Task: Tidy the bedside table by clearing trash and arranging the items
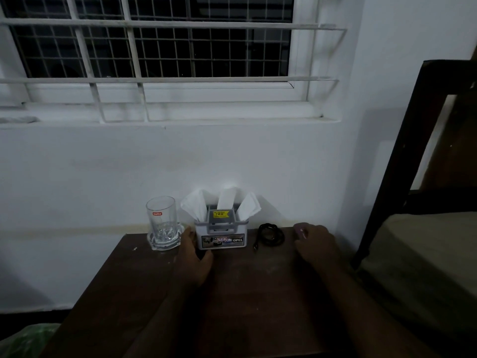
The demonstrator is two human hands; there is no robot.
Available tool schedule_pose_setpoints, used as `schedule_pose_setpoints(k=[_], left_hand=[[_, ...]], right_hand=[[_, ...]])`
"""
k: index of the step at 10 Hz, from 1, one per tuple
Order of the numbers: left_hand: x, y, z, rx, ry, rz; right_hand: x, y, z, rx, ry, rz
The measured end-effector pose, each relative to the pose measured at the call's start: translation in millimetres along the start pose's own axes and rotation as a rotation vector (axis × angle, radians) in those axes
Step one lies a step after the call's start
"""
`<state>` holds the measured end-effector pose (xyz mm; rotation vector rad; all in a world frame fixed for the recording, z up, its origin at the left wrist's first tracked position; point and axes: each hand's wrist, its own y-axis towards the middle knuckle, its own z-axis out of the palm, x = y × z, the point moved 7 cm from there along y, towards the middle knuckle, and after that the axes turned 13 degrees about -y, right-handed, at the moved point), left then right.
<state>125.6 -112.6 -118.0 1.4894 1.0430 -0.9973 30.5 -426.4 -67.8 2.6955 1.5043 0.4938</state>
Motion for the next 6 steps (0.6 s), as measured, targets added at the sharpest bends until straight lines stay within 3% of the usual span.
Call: schedule_pose_setpoints(k=[4, 5, 6], left_hand=[[-2, -1, 0, 0.001, 0.049, 0.005], [-20, -6, -3, -0.079, 0.198, 0.154], [-42, -19, -3, -0.172, 0.454, 0.332]], right_hand=[[23, -4, -6, -0.096, -0.177, -0.133], [21, -4, 3, -0.098, -0.204, -0.025], [41, -20, -1, -0.262, -0.186, -0.034]])
